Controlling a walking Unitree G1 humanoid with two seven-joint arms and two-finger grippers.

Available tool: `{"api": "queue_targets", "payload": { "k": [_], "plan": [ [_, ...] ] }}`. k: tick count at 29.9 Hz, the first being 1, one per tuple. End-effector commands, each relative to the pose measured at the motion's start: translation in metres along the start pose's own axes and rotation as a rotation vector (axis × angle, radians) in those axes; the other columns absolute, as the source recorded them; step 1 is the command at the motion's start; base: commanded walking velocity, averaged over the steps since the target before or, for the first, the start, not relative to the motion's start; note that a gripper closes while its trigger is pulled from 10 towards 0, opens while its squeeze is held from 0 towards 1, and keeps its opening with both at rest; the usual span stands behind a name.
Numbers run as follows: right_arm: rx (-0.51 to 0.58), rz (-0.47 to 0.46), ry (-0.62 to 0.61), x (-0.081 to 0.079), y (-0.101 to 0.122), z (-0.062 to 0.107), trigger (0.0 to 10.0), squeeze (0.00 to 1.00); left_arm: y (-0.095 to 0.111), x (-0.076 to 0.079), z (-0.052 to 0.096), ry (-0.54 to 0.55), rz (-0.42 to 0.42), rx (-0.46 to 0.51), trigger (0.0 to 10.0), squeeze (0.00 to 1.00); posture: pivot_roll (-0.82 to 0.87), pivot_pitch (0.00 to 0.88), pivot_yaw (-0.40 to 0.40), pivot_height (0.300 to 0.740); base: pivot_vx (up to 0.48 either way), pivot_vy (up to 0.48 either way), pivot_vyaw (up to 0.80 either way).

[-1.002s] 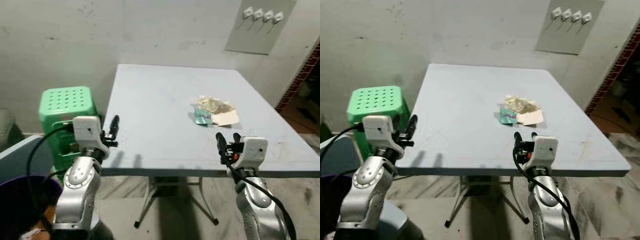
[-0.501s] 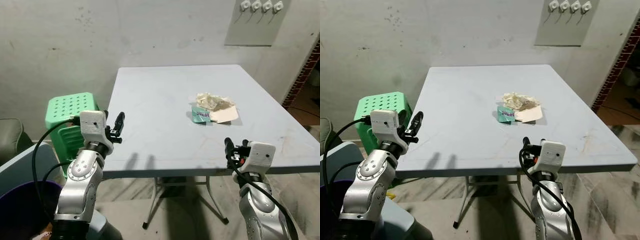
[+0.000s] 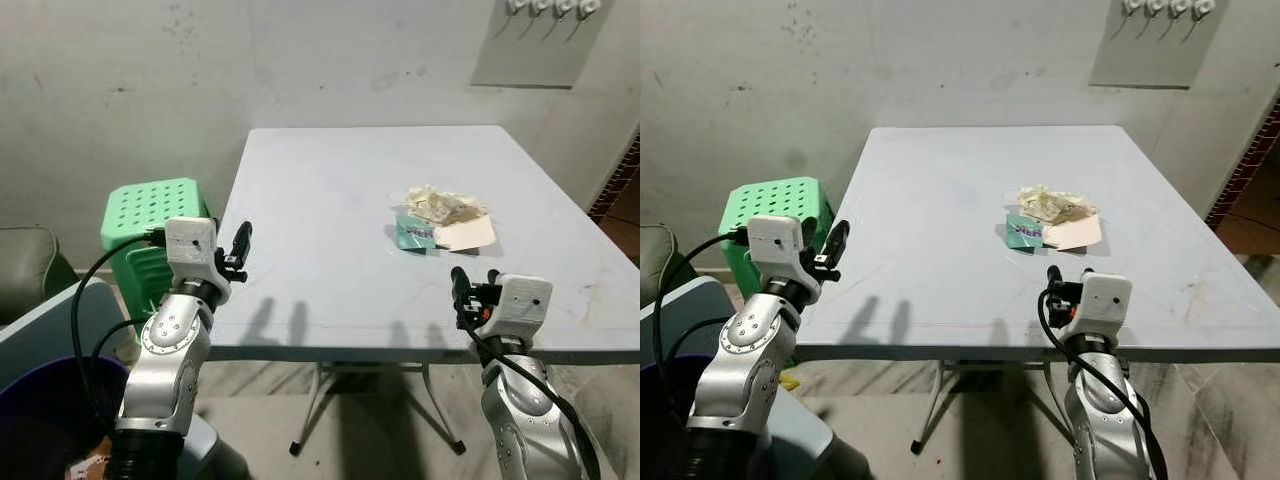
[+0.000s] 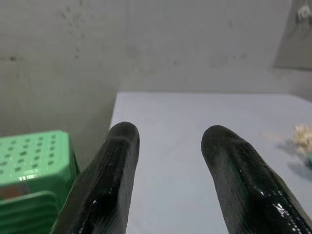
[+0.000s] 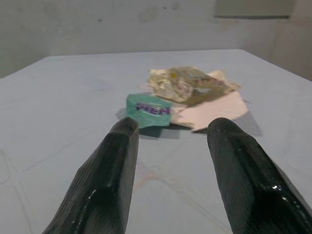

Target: Picking trash to rubbish bin

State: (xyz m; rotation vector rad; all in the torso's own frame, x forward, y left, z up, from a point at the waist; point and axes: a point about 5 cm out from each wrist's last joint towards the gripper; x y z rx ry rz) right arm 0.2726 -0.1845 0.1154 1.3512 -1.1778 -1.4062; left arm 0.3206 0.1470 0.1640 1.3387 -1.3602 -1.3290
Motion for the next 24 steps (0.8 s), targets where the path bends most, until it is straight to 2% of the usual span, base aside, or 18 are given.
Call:
{"api": "queue_targets", "payload": {
  "k": [1,4,6,8,13,16,17,18,21,24],
  "plan": [
    [0.015,0.012,-0.003,0.002,0.005,-0.003,10.0,0.00,-0.001,-0.001,-0.002,0.006,-0.005,-0.005,10.0,0.00,-0.05,0.000,-0.036,0.740,0.000,0.000,0.00],
    [0.009,0.040,-0.012,0.006,0.005,-0.008,10.0,0.00,-0.003,0.002,-0.006,0.012,-0.024,-0.001,10.0,0.00,-0.04,0.000,-0.049,0.740,0.000,0.000,0.00],
    [0.013,0.011,0.002,0.004,0.008,-0.010,10.0,0.00,0.002,0.004,-0.008,0.008,0.014,0.009,10.0,0.00,-0.04,0.000,-0.040,0.740,0.000,0.000,0.00],
    [0.007,0.011,0.009,0.005,0.006,-0.010,10.0,0.00,0.000,0.006,-0.008,0.000,0.008,0.006,10.0,0.00,-0.04,0.000,-0.047,0.740,0.000,0.000,0.00],
    [0.013,0.016,0.003,0.004,0.008,-0.007,10.0,0.00,-0.001,0.004,-0.009,-0.013,-0.016,0.012,10.0,0.00,-0.05,0.000,-0.049,0.740,0.000,0.000,0.00],
    [0.008,0.015,0.001,0.005,0.004,-0.007,10.0,0.00,-0.006,0.002,-0.009,-0.016,-0.003,0.003,10.0,0.00,-0.07,0.000,-0.050,0.740,0.000,0.000,0.00],
    [0.007,0.028,-0.007,0.006,0.005,-0.007,10.0,0.00,-0.009,0.002,-0.009,-0.025,-0.028,-0.010,10.0,0.00,-0.08,0.000,-0.039,0.740,0.000,0.000,0.00],
    [0.015,0.006,0.013,0.005,0.009,-0.008,10.0,0.00,-0.007,0.005,-0.010,-0.043,0.021,-0.004,10.0,0.00,-0.10,0.000,-0.031,0.740,0.000,0.000,0.00],
    [0.016,0.042,-0.003,0.008,0.009,-0.009,10.0,0.00,-0.009,0.009,-0.013,-0.055,0.036,-0.013,10.0,0.00,-0.13,0.000,-0.020,0.740,0.000,0.000,0.00],
    [0.021,0.016,-0.024,0.012,0.012,-0.009,10.0,0.00,-0.010,0.016,-0.016,-0.082,0.050,-0.011,10.0,0.00,-0.13,0.000,-0.018,0.740,0.000,0.000,0.00]
  ]
}}
Point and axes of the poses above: a point about 5 cm out from each wrist's last joint towards the gripper, its own z axis pointing back from the gripper into the wrist, its own y axis along the axis of the wrist's last joint, x = y × z, and after that the axes turned 11 degrees about -z, right-handed
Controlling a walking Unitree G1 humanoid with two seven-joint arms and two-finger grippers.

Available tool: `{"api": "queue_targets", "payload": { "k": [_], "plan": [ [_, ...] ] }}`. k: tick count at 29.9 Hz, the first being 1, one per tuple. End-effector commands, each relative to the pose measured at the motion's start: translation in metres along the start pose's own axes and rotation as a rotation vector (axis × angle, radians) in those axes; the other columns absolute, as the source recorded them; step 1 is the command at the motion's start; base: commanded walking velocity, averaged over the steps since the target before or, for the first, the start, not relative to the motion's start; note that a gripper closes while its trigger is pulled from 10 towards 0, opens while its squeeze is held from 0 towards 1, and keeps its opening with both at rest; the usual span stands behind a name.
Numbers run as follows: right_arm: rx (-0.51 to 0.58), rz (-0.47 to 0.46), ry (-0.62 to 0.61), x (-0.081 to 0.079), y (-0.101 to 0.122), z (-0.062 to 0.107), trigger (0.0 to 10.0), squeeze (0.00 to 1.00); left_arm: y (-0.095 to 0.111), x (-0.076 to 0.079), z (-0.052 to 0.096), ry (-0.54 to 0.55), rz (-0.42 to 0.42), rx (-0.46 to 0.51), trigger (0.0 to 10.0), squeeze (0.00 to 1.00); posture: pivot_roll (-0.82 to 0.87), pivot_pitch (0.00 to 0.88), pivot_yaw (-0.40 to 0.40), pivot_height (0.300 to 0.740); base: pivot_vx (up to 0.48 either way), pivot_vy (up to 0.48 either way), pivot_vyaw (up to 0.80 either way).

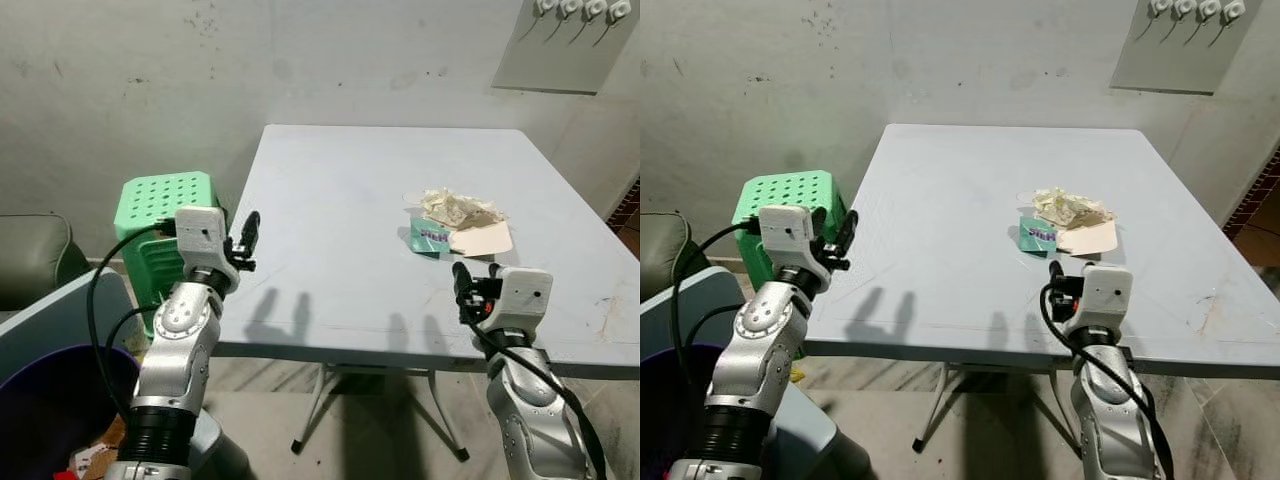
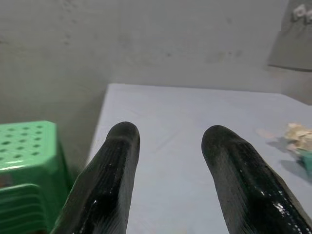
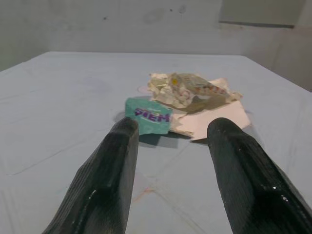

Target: Picking trash to rubbish bin

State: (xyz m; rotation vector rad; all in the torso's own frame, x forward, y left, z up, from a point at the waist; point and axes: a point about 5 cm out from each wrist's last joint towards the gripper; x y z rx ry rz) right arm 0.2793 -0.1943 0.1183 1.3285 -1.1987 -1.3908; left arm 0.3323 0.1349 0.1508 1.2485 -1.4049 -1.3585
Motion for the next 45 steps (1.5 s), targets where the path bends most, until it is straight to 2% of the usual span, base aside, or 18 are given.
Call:
{"api": "queue_targets", "payload": {
  "k": [1,3,12,20,22,25,37,45],
  "plan": [
    [0.020,-0.014,-0.022,0.004,0.007,-0.001,10.0,0.00,0.005,0.005,-0.006,-0.026,-0.003,0.020,10.0,0.00,-0.15,0.000,-0.008,0.740,0.000,0.000,0.00],
    [0.024,-0.003,-0.023,0.004,0.007,0.000,10.0,0.00,0.006,0.006,-0.009,-0.026,0.013,0.023,10.0,0.00,-0.15,0.000,-0.004,0.740,0.000,0.000,0.00],
    [0.052,-0.019,-0.019,0.002,0.011,-0.001,10.0,0.00,0.008,0.010,-0.018,-0.059,-0.016,0.036,10.0,0.00,-0.15,0.000,0.005,0.740,0.000,0.000,0.00],
    [0.059,-0.025,-0.007,-0.003,0.011,-0.007,10.0,0.00,0.005,0.004,-0.013,-0.064,-0.026,0.036,10.0,0.00,-0.10,0.000,-0.025,0.740,0.000,0.000,0.00],
    [0.058,-0.029,0.002,-0.005,0.011,-0.010,10.0,0.00,0.005,0.001,-0.011,-0.053,-0.001,0.040,10.0,0.00,-0.09,0.000,-0.029,0.740,0.000,0.000,0.00],
    [0.055,-0.028,0.014,-0.008,0.010,-0.012,10.0,0.00,0.004,-0.001,-0.008,-0.040,0.028,0.042,10.0,0.00,-0.08,0.000,-0.036,0.740,0.000,-0.324,0.00],
    [0.038,-0.027,0.048,-0.012,0.007,-0.014,10.0,0.00,0.000,-0.004,-0.004,-0.024,0.042,0.030,10.0,0.00,-0.05,0.000,-0.060,0.740,0.000,-0.432,0.00],
    [0.034,-0.025,0.054,-0.012,0.005,-0.013,10.0,0.00,-0.001,-0.003,-0.004,-0.016,0.017,0.011,10.0,0.00,-0.05,0.000,-0.058,0.740,0.000,-0.321,0.00]
  ]
}}
Point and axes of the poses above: a point about 5 cm out from each wrist's last joint towards the gripper, its own z axis pointing back from the gripper into the wrist, its own y axis along the axis of the wrist's last joint, x = y × z, and after that the axes turned 11 degrees about -z, right-handed
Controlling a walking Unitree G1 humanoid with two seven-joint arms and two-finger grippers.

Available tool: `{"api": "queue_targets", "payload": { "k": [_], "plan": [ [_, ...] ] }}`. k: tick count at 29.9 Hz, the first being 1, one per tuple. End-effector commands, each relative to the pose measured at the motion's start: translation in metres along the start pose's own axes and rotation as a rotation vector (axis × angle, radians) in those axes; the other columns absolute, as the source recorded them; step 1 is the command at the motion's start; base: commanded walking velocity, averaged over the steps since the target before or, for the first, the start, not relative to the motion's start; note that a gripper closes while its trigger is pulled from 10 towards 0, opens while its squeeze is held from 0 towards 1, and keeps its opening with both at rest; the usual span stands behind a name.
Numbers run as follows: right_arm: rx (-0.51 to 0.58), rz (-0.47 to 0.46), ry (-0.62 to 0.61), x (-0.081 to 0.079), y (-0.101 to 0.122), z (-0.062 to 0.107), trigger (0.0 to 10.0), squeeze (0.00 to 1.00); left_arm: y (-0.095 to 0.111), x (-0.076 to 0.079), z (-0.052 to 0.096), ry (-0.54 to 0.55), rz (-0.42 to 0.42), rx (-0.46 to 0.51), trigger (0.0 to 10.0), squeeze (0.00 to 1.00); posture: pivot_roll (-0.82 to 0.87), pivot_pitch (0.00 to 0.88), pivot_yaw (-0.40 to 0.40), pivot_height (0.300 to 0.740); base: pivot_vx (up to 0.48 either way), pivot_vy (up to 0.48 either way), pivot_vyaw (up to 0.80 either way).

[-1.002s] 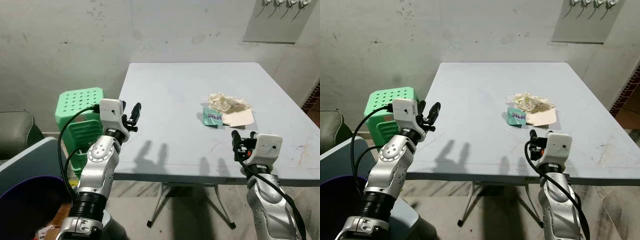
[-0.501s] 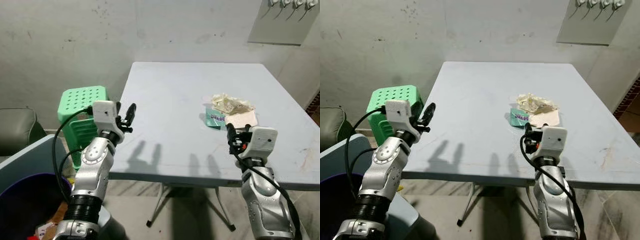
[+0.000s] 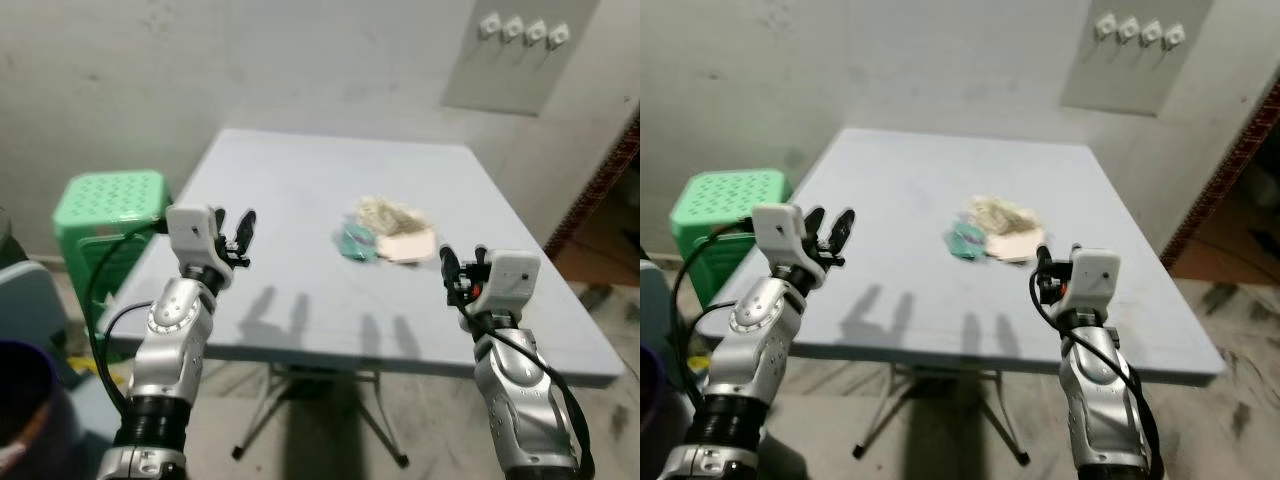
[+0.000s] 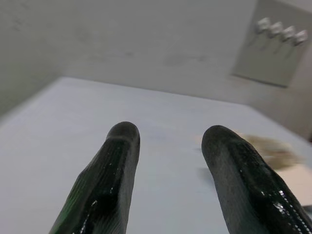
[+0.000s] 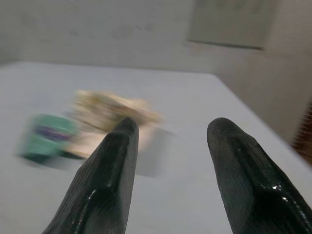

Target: Picking trash to rubbish bin

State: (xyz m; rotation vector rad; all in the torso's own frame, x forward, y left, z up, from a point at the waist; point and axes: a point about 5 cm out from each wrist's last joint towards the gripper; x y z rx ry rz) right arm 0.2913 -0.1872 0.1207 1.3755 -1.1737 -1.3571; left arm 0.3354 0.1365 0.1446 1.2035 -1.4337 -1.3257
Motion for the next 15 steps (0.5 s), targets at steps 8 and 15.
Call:
{"api": "queue_targets", "payload": {
  "k": [8,15],
  "plan": [
    [0.007,-0.005,0.010,-0.0025,0.0016,0.0012,10.0,0.00,0.0023,-0.0008,-0.0033,0.019,-0.056,-0.036,10.0,0.00,-0.06,0.000,-0.054,0.740,0.000,0.000,0.00],
    [-0.014,-0.022,0.005,-0.0001,-0.0008,0.0031,10.0,0.00,-0.0037,-0.0026,-0.0024,0.020,-0.047,-0.096,10.0,0.00,-0.06,0.000,-0.054,0.740,0.000,0.000,0.00]
  ]
}}
Point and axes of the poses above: a point about 5 cm out from each wrist's last joint towards the gripper, its own z axis pointing back from the gripper into the wrist, its own y axis along the axis of the wrist's last joint, x = y × z, and after that the axes turned 11 degrees about -z, right-handed
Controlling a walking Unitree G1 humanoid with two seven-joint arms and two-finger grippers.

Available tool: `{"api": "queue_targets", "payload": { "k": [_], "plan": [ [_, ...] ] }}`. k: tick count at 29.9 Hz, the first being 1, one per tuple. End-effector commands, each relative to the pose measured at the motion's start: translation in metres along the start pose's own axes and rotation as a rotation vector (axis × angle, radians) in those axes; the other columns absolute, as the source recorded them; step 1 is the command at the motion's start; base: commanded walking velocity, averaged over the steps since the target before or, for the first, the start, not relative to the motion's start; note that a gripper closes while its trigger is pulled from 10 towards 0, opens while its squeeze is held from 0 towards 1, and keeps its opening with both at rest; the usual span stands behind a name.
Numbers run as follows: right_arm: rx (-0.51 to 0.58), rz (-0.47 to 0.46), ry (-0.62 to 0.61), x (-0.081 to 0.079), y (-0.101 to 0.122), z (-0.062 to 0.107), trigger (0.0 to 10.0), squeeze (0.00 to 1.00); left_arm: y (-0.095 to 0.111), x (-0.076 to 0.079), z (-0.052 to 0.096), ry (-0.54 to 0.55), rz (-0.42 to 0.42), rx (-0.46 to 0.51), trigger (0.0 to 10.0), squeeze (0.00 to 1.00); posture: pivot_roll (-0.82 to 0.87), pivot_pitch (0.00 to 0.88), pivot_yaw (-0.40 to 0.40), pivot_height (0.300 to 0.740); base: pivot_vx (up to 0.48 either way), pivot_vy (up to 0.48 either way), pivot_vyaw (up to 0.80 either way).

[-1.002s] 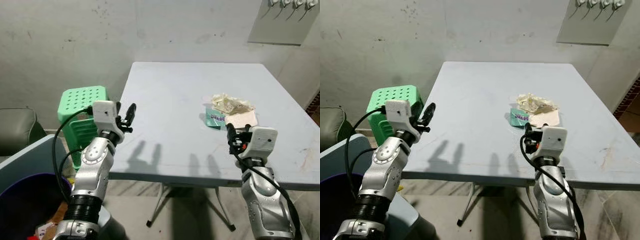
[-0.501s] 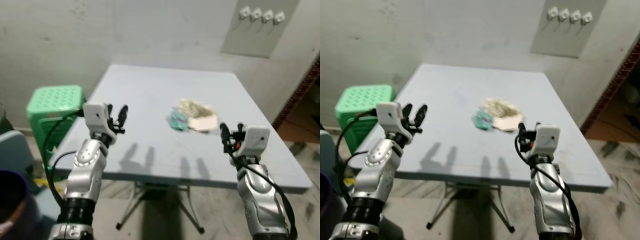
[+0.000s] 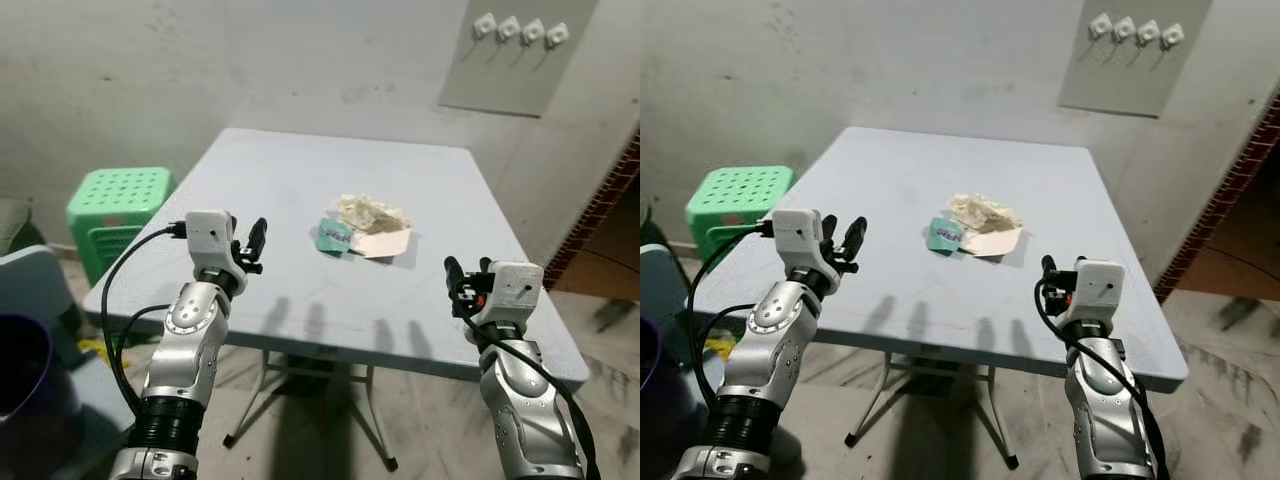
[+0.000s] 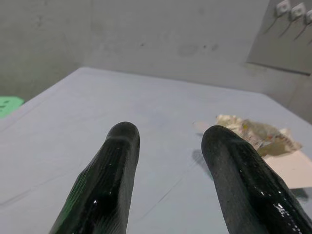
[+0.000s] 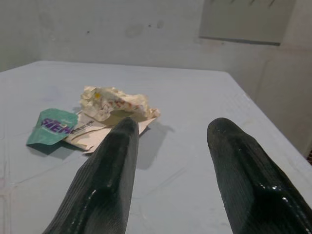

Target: Picking trash to rubbish bin

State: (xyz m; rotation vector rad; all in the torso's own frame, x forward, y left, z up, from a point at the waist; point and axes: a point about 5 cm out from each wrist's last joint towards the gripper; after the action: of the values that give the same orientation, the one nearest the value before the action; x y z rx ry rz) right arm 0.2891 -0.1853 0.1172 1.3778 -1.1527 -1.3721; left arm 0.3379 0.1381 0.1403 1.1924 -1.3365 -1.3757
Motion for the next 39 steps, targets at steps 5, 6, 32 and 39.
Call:
{"api": "queue_targets", "payload": {
  "k": [5,6,32,39],
  "plan": [
    [-0.012,-0.019,0.000,0.001,0.002,0.002,10.0,0.00,-0.001,0.003,0.001,-0.050,0.003,-0.022,10.0,0.00,-0.06,0.000,-0.053,0.740,0.000,0.000,0.00],
    [-0.014,-0.023,-0.002,0.002,0.001,0.002,10.0,0.00,-0.001,0.004,0.002,-0.056,0.004,-0.019,10.0,0.00,-0.06,0.000,-0.054,0.740,0.000,0.000,0.00],
    [-0.050,-0.021,-0.008,0.003,-0.004,0.010,10.0,0.00,0.004,0.015,0.006,-0.108,-0.039,0.025,10.0,0.00,-0.07,0.000,-0.047,0.740,0.374,0.000,0.00],
    [-0.084,-0.075,0.005,0.001,-0.007,0.011,10.0,0.00,0.003,0.020,0.009,-0.146,-0.057,0.017,10.0,0.00,-0.07,0.000,-0.048,0.740,0.000,0.000,0.00]
  ]
}}
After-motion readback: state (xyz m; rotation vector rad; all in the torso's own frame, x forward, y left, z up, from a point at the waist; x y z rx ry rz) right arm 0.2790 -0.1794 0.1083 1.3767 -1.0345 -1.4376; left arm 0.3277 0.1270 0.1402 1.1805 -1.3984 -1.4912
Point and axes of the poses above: a point about 5 cm out from each wrist's last joint towards the gripper, its own z axis pointing back from the gripper into the wrist, its own y axis along the axis of the wrist's last joint, x = y × z, and after that the axes turned 11 degrees about -z, right-handed
